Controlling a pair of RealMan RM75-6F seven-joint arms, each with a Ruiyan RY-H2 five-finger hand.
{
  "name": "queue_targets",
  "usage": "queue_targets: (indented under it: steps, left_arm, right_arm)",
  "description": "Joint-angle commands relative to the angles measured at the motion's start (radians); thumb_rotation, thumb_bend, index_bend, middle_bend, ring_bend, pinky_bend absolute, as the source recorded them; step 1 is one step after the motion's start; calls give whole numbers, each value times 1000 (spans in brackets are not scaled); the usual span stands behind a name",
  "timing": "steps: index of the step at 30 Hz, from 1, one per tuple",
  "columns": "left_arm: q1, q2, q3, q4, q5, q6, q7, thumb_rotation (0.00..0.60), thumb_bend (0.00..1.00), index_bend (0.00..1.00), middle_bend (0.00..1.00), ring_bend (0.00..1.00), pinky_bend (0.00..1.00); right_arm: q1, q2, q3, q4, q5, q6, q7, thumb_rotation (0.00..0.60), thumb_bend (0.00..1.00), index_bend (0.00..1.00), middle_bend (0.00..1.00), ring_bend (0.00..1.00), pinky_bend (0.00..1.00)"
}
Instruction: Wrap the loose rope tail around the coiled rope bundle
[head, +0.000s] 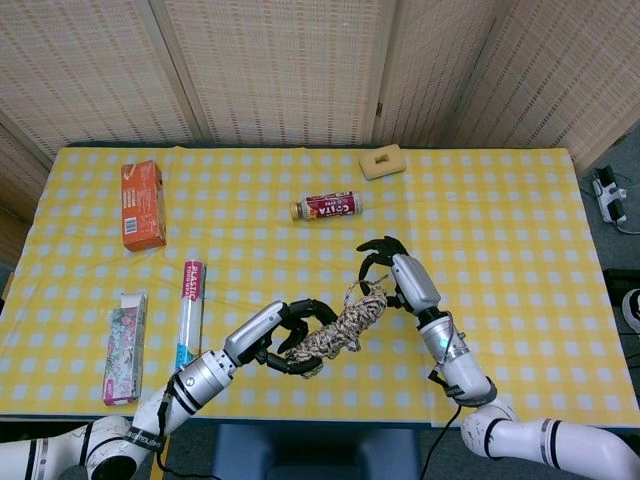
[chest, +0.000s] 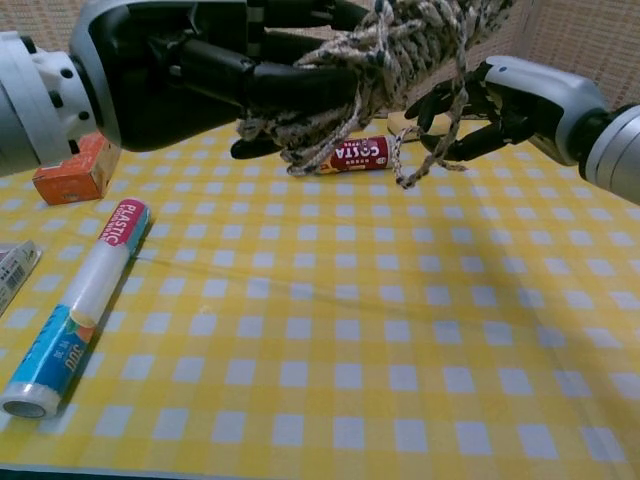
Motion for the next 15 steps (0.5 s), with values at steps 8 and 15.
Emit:
queue_targets:
  steps: [8, 15]
  left_arm:
    - [-69, -32, 66, 64, -2, -12, 168, 600, 750, 767, 772, 781, 855]
    - [-88, -47, 72, 90, -98, 0, 249, 600, 750, 767, 772, 780, 855]
  right_arm:
    - [37, 29, 56, -115, 53, -15, 6, 600, 456, 653, 268, 139, 29]
    - [16, 71, 54, -153, 16, 2, 54, 600, 455, 652, 271, 141, 29]
